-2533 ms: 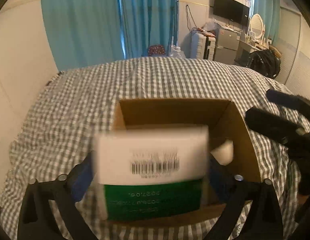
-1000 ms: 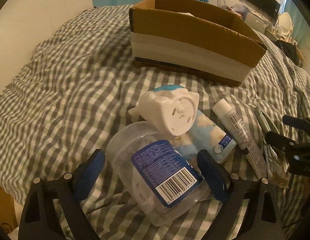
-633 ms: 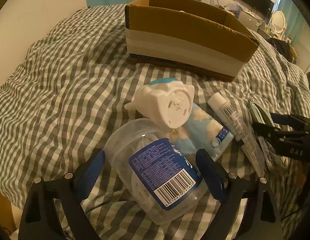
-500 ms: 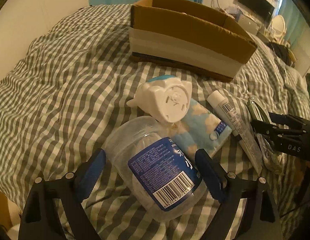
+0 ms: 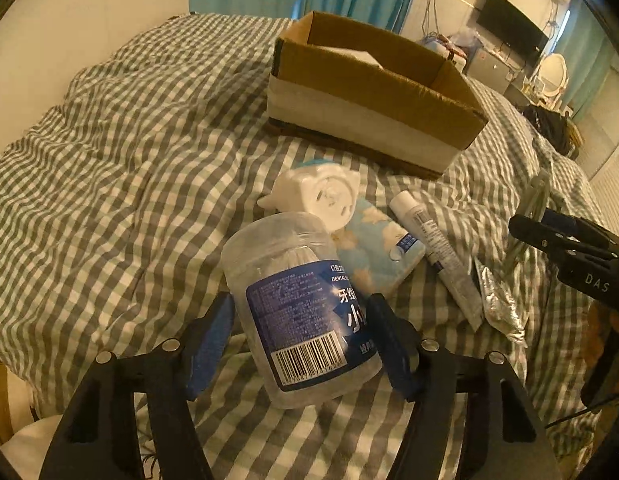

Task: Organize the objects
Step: 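Lower the left tool onto the clear cotton-swab jar and grasp it, then carry the swab jar into the box with the left tool while the right drops the grey clip in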

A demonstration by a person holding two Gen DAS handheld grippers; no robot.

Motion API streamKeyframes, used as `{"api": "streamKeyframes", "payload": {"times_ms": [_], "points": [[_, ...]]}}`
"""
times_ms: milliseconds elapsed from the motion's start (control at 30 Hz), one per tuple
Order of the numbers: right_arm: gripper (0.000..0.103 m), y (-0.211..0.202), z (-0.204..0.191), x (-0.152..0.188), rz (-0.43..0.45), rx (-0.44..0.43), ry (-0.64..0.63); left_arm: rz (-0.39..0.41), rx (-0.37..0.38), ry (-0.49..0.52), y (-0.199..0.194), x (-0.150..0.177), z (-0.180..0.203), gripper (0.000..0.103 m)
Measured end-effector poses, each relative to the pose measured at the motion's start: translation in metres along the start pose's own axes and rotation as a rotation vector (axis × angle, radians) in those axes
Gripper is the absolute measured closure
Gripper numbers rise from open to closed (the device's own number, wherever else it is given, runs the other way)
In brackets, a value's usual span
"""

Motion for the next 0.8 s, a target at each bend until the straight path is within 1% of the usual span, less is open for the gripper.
{"api": "streamKeyframes", "payload": {"times_ms": [67, 100, 167, 200, 233, 300, 367, 400, 500, 567, 600, 633, 667, 700, 800], "points": [[0.034, -0.007, -0.001, -0.003, 0.016, 0.006, -0.007, 0.014, 0.000, -0.016, -0.008, -0.003, -0.002, 0.037], [0.034, -0.012, 0.000, -0.004, 0.023, 0.005, -0.009, 0.024, 0.003, -0.026, -0.012, -0.006, -0.004, 0.040], [0.034, -0.021, -0.001, -0.008, 0.043, -0.002, -0.005, 0.042, 0.012, -0.035, -0.021, -0.011, -0.006, 0.054], [0.034, -0.025, -0.001, -0.011, 0.053, -0.004, -0.005, 0.047, 0.014, -0.034, -0.024, -0.014, -0.006, 0.074], [0.034, -0.027, -0.003, -0.015, 0.060, -0.004, -0.005, 0.053, 0.019, -0.029, -0.027, -0.017, -0.006, 0.100], [0.034, -0.037, -0.003, -0.022, 0.082, 0.000, -0.011, 0.044, 0.019, -0.012, -0.027, -0.020, -0.007, 0.100], [0.034, -0.045, -0.004, -0.028, 0.099, -0.001, -0.015, -0.008, 0.003, 0.021, -0.017, -0.013, -0.007, 0.100], [0.034, -0.046, -0.005, -0.029, 0.103, -0.004, -0.015, -0.013, -0.010, 0.007, -0.013, -0.010, -0.010, 0.099], [0.034, -0.049, -0.008, -0.030, 0.110, -0.012, -0.013, -0.014, 0.014, -0.015, -0.012, -0.002, -0.013, 0.096], [0.034, -0.045, -0.010, -0.027, 0.102, -0.015, -0.016, -0.010, 0.012, -0.016, -0.015, 0.001, -0.013, 0.086], [0.034, -0.043, -0.011, -0.025, 0.094, -0.017, -0.018, -0.011, 0.006, -0.011, -0.017, 0.002, -0.012, 0.071], [0.034, -0.041, -0.011, -0.024, 0.090, -0.018, -0.018, -0.012, 0.000, -0.005, -0.018, 0.003, -0.011, 0.052], [0.034, -0.038, -0.011, -0.022, 0.083, -0.021, -0.014, -0.013, -0.002, 0.000, -0.018, 0.004, -0.010, 0.042], [0.034, -0.035, -0.011, -0.020, 0.075, -0.025, -0.009, -0.024, 0.005, 0.004, -0.017, 0.006, -0.009, 0.028], [0.034, -0.031, -0.011, -0.017, 0.067, -0.037, 0.000, -0.088, 0.015, 0.028, 0.000, 0.023, 0.000, 0.027]]}}
Point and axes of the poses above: each gripper's, at about its wrist camera, not at the fingertips, and y roughly the way its jaws point, z to its right, x to its underside, the point moved 9 cm from there along y, roughly the way its jaws point, and after that the axes turned 3 degrees about x, right-handed, at the moved point
